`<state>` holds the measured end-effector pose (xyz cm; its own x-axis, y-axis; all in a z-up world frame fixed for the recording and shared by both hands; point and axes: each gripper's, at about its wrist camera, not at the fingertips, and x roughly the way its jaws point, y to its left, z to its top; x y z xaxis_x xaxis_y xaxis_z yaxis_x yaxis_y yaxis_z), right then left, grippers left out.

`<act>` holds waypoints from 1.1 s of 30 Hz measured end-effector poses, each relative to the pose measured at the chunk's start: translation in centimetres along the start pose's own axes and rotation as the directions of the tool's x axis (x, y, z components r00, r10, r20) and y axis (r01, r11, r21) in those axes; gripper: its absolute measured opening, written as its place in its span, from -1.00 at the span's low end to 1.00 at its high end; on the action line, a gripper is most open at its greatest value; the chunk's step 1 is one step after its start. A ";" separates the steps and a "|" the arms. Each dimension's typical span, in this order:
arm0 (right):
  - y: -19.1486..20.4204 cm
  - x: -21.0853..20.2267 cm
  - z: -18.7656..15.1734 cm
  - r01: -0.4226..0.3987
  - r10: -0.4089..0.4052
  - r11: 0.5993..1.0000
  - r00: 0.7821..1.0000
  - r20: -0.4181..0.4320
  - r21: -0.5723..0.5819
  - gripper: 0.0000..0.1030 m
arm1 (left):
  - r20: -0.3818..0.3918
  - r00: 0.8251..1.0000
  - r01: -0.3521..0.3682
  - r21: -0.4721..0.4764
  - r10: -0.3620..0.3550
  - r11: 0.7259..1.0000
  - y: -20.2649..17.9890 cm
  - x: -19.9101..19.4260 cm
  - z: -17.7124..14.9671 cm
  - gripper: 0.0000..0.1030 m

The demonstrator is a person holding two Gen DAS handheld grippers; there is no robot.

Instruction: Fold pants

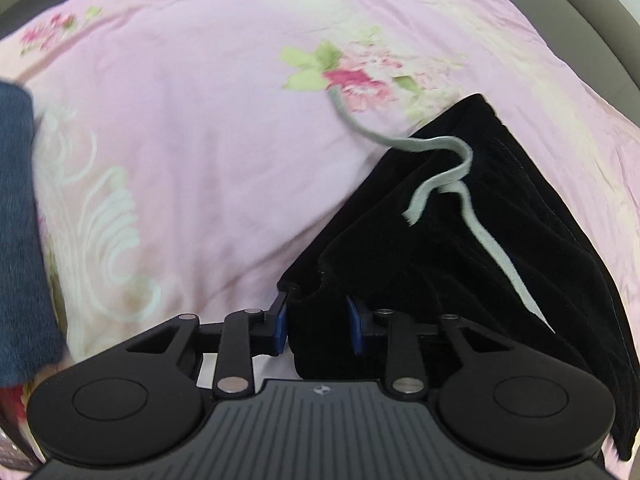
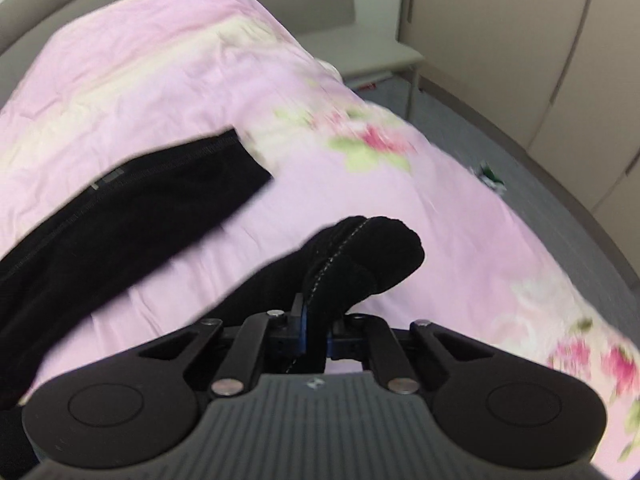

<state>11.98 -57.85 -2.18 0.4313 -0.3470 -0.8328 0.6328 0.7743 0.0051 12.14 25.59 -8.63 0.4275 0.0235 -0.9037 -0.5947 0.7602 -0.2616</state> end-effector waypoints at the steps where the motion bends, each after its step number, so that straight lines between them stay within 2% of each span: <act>1: 0.9 -0.1 0.8 0.001 0.000 1.000 1.000 0.018 -0.020 -0.94 | 0.010 1.000 0.002 0.022 -0.002 1.000 -0.6 -0.1 0.3 -0.39; 6: 5.5 1.3 4.0 0.025 -0.019 0.997 0.997 0.078 -0.070 -0.95 | 0.020 1.000 -0.016 0.124 0.013 0.992 -3.7 0.4 1.9 -0.40; 12: 8.8 5.0 5.2 0.084 -0.076 0.988 0.995 0.070 -0.128 -0.95 | 0.029 0.999 -0.052 0.250 0.046 0.967 -7.4 2.5 4.4 -0.39; 21: 7.6 12.2 4.3 0.104 -0.116 0.979 0.991 -0.060 -0.173 -0.94 | -0.041 0.990 -0.106 0.412 0.135 0.905 -10.9 6.9 6.9 -0.38; 24: 7.1 13.5 4.0 0.096 -0.112 0.982 0.989 -0.093 -0.164 -0.93 | -0.029 0.987 -0.125 0.466 0.157 0.876 -11.8 7.3 7.7 -0.46; 27: 7.4 13.4 4.1 0.089 -0.110 0.977 0.989 -0.103 -0.195 -0.89 | -0.069 0.989 -0.078 0.490 0.127 0.868 -12.5 6.3 8.9 -0.42; 28: 7.5 13.3 4.2 0.082 -0.107 0.973 0.988 -0.107 -0.215 -0.87 | -0.074 0.991 -0.061 0.506 0.114 0.860 -12.7 5.7 9.1 -0.34; 30: 7.5 12.7 4.4 0.059 -0.090 0.969 0.989 -0.118 -0.241 -0.80 | -0.048 0.994 -0.053 0.578 0.100 0.814 -13.8 3.5 9.2 -0.18; 31: 7.5 12.4 4.5 0.043 -0.077 0.967 0.989 -0.126 -0.249 -0.77 | -0.029 0.995 -0.056 0.621 0.095 0.782 -14.2 2.3 9.0 -0.08; 32: 7.4 12.1 4.5 0.028 -0.064 0.966 0.989 -0.134 -0.257 -0.67 | -0.015 0.996 -0.055 0.662 0.087 0.747 -14.7 1.2 8.6 -0.02; 33: 7.4 11.7 4.6 0.019 -0.058 0.964 0.989 -0.139 -0.267 -0.52 | -0.007 0.997 -0.048 0.713 0.076 0.700 -15.1 -0.2 8.1 0.01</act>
<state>24.66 -58.59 -9.32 0.3000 -0.3141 -0.9008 0.4464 0.8807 -0.1584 26.54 19.37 -1.73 0.3765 0.0764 -0.9233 0.0486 0.9936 0.1021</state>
